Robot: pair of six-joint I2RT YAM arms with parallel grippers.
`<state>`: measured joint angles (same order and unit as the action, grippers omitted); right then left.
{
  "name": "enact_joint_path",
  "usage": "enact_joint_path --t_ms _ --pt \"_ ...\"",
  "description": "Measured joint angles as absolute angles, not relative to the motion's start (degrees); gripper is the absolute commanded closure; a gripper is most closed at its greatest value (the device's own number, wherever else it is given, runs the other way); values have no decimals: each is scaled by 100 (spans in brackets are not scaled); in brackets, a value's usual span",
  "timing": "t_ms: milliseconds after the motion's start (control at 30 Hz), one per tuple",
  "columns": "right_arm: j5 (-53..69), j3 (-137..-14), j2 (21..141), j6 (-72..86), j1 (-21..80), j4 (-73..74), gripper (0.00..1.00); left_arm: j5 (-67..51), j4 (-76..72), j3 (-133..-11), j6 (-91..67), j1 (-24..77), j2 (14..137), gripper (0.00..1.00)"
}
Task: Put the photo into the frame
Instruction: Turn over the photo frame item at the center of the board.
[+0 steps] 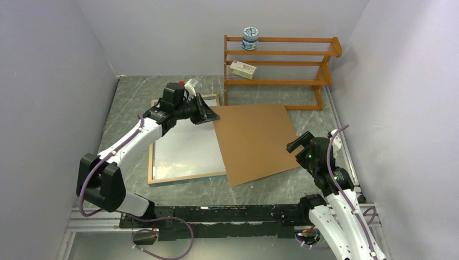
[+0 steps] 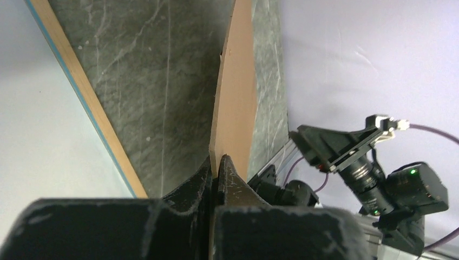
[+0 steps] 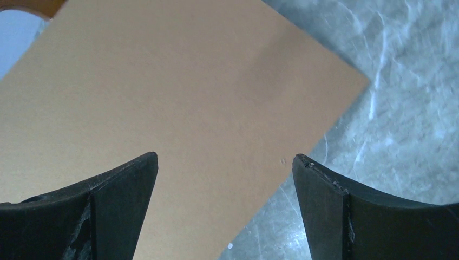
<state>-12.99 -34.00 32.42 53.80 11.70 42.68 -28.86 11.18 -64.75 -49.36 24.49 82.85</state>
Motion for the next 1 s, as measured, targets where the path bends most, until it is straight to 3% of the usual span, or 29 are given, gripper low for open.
enact_joint_path --t_ms 300,700,1000 --pt "-252 -3739 3894 4069 1173 3277 7 -3081 2176 -6807 -4101 2445 7848 97" --pt "2320 -4866 5266 2091 1179 1389 4 -3413 3017 -7461 -3070 2445 7644 97" --pt "3813 -5789 6075 687 1402 1267 3 -3632 3420 -7688 -2342 2447 7172 97"
